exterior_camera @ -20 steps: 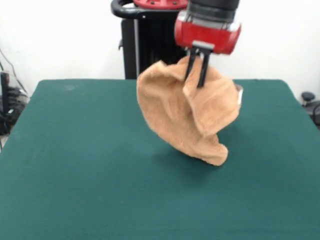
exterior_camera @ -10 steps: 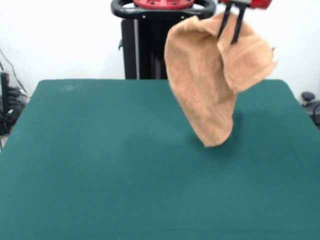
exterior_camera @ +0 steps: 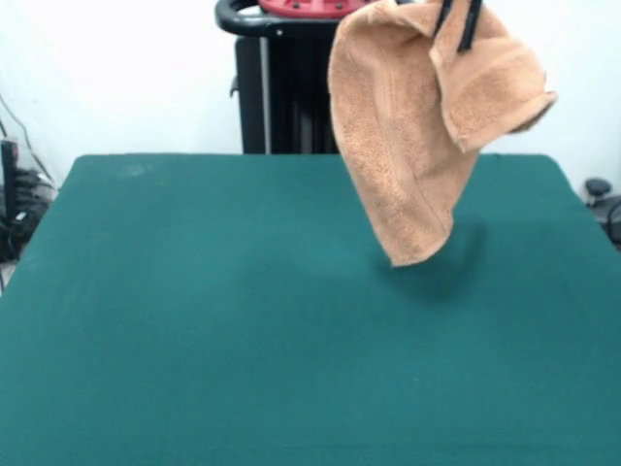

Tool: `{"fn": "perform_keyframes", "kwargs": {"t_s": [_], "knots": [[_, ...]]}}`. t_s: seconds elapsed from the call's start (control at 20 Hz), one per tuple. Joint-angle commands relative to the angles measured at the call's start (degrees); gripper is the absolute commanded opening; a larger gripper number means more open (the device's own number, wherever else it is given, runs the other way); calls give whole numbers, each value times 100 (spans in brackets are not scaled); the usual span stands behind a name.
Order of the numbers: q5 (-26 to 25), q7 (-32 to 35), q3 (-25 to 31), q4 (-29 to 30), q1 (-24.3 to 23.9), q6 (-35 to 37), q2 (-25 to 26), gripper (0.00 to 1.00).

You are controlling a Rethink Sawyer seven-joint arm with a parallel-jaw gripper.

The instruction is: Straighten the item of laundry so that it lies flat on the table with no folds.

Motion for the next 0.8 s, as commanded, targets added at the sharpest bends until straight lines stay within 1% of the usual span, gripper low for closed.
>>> {"fn": "perform_keyframes", "kwargs": {"t_s": [0.05, 0.2, 0.25, 0.45, 0.65, 0.7, 0.8], "knots": [[319, 2099, 344, 863, 249, 401, -7, 0], [633, 2476, 485, 1182, 401, 648, -165, 0], [728, 2566, 534, 1256, 438, 630, -180, 0], [1006, 2664, 688, 1581, 545, 268, -214, 0], [1493, 2677, 981, 2025, 527, -147, -230, 0], [1550, 2696, 1004, 2084, 546, -252, -220, 0], [1695, 2752, 1076, 2166, 557, -249, -222, 0]]}}
